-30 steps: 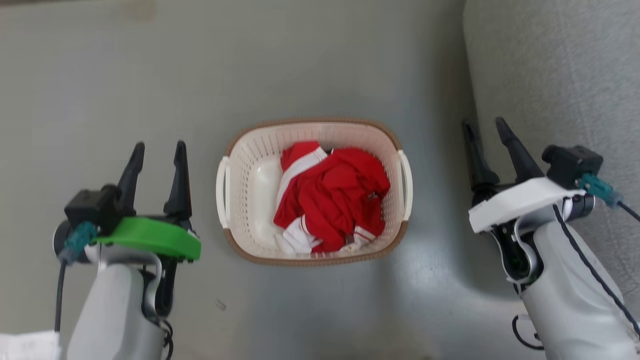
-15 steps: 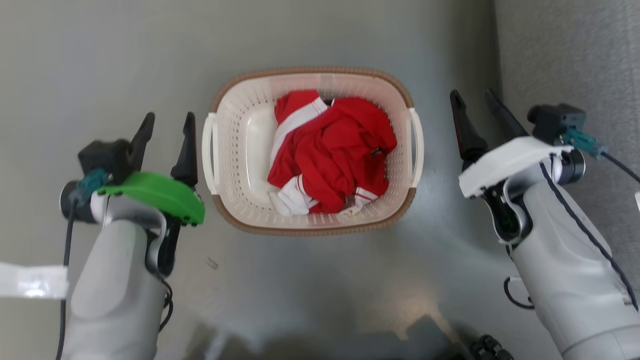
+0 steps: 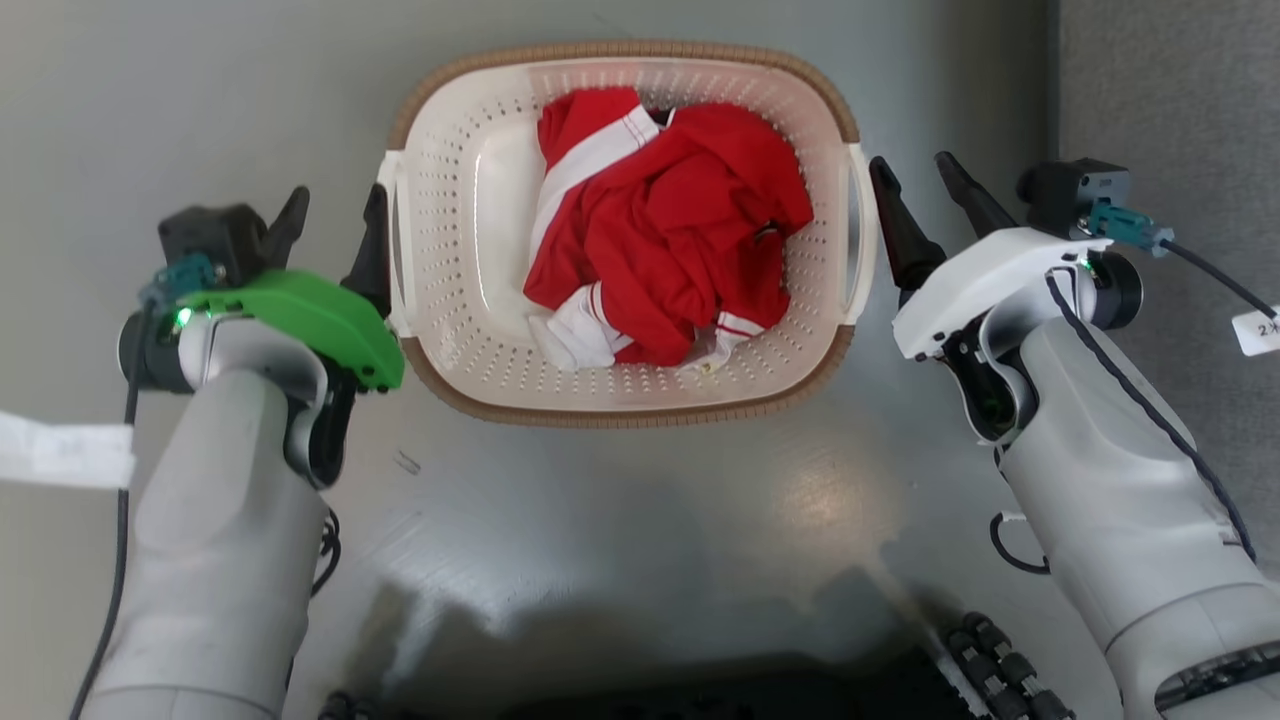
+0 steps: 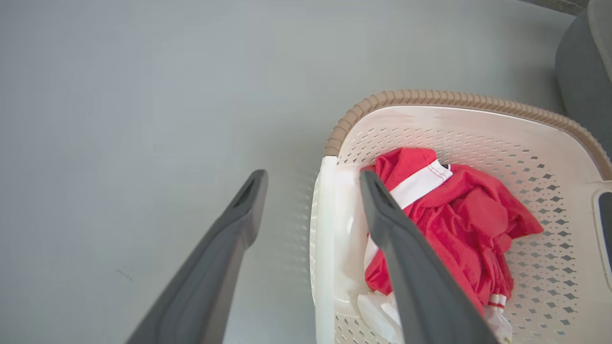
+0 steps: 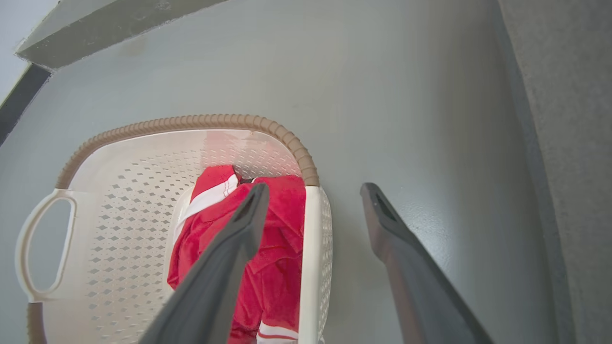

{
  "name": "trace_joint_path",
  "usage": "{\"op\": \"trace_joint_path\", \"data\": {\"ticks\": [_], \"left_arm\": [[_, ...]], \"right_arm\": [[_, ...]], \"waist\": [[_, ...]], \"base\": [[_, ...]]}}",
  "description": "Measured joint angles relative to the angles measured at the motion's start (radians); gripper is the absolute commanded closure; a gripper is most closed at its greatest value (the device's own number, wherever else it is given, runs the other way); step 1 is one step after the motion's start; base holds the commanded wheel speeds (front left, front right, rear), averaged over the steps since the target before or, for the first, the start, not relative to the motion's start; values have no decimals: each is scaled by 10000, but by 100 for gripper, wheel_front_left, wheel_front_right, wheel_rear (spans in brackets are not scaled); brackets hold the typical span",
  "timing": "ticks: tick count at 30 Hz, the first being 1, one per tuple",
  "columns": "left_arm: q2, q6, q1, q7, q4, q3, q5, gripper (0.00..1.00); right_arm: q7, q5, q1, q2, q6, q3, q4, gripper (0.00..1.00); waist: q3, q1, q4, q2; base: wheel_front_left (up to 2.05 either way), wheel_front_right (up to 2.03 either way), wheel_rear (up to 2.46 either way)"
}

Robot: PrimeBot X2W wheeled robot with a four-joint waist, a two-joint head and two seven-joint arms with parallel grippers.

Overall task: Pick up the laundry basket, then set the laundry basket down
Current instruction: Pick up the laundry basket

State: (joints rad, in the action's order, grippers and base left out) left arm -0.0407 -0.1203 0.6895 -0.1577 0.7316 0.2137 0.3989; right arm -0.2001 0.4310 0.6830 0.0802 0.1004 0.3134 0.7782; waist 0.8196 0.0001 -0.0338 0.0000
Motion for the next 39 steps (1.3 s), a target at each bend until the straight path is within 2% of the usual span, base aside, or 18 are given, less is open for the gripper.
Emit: {"op": "trace_joint_path", "data": {"ticks": [11, 24, 26, 27, 28, 29, 30, 31, 39], "left_arm": [[67, -42, 1082, 433, 1141, 376, 134, 0], [140, -75, 1761, 731, 1873, 1150, 637, 0], [140, -75, 1774, 729, 1996, 1197, 729, 2], [140, -75, 1776, 727, 2034, 1237, 734, 10], [142, -75, 1784, 715, 2073, 1283, 750, 28], [142, -75, 1806, 713, 2117, 1331, 786, 59], [144, -75, 1832, 686, 2167, 1383, 823, 100], [146, -75, 1866, 685, 2215, 1427, 840, 100], [270, -105, 1987, 583, 2451, 1825, 1312, 100]], "right_arm": [[391, 155, 952, -119, 136, 368, 1244, 0], [606, 447, 1585, -151, 184, 803, 2136, 0], [610, 468, 1645, -151, 226, 851, 2266, 9], [614, 489, 1697, -155, 226, 878, 2320, 18], [614, 520, 1736, -159, 226, 899, 2347, 40], [614, 546, 1767, -163, 226, 918, 2387, 69], [614, 546, 1794, -171, 232, 953, 2426, 92], [612, 546, 1833, -186, 234, 1011, 2458, 100], [537, 828, 1942, -280, 242, 1273, 2708, 100]], "waist": [[902, 0, -6, 0], [1473, -1, -32, 0], [1489, -1, -21, 0], [1494, -1, -16, 0], [1496, 0, -12, 0], [1497, 0, -7, 0], [1495, 0, -2, 0], [1491, -1, 3, 0], [1325, -1, 59, 0]], "base": [[0, 0, 0], [0, 0, 0], [0, 0, 0], [0, 0, 0], [0, 0, 0], [0, 0, 0], [0, 0, 0], [0, 0, 0], [0, 0, 0]]}}
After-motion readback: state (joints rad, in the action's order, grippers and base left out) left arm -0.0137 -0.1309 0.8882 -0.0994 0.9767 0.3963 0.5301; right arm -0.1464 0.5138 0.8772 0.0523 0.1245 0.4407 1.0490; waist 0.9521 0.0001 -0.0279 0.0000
